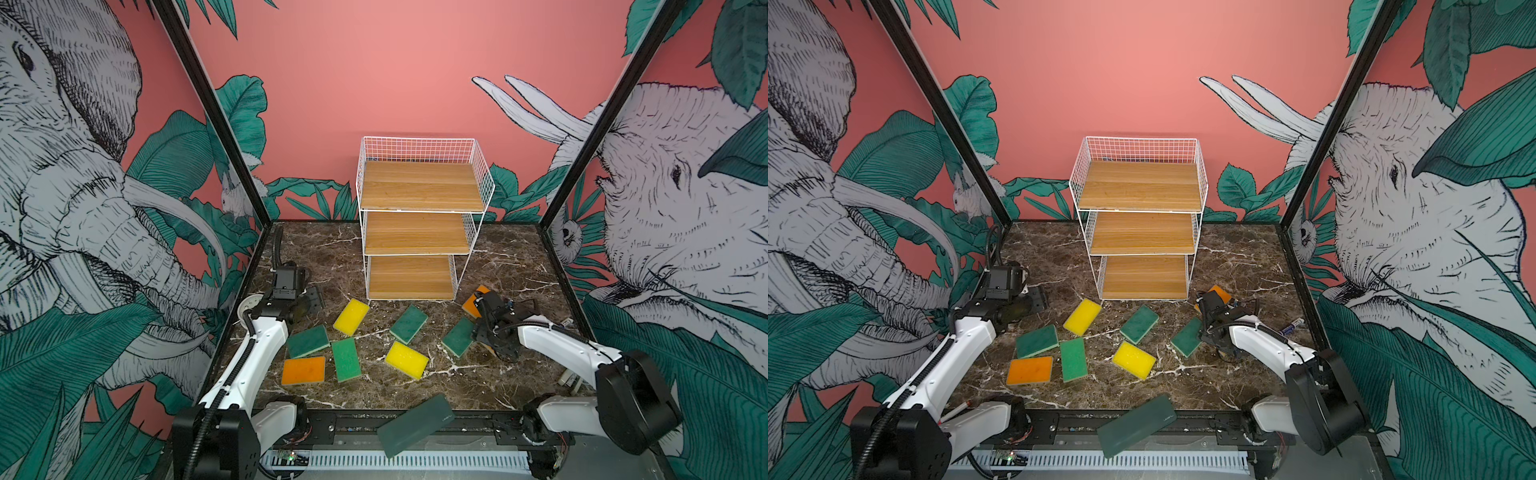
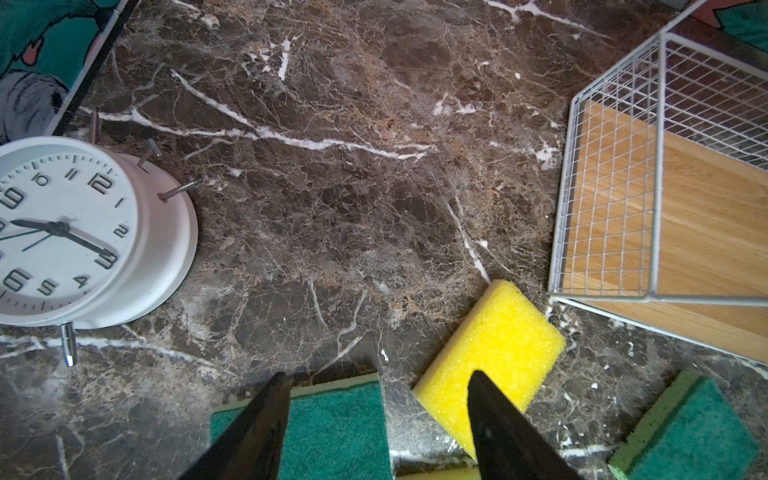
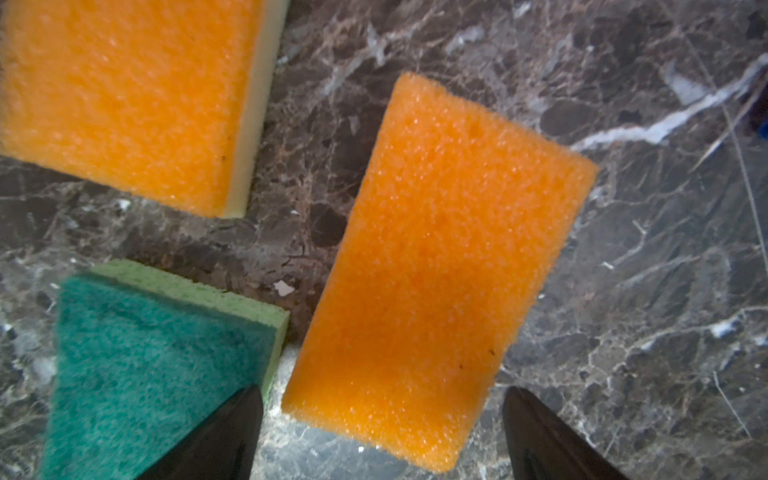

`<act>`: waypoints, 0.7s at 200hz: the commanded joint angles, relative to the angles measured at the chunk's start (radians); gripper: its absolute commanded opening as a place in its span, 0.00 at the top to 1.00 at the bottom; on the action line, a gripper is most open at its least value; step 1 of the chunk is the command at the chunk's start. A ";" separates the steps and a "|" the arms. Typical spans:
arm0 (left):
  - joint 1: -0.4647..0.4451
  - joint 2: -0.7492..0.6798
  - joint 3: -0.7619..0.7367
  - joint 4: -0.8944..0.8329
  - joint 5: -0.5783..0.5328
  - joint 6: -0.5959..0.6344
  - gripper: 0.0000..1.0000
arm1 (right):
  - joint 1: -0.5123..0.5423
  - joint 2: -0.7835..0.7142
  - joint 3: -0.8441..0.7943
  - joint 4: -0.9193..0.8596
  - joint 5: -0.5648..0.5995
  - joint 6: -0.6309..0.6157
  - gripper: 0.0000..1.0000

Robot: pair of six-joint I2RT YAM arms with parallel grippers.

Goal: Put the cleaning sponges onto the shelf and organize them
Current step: 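Close the right gripper on the orange sponge's near end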

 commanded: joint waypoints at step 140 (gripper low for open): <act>0.002 -0.019 0.062 -0.035 -0.032 0.017 0.30 | -0.030 -0.027 -0.069 -0.004 0.006 0.023 0.10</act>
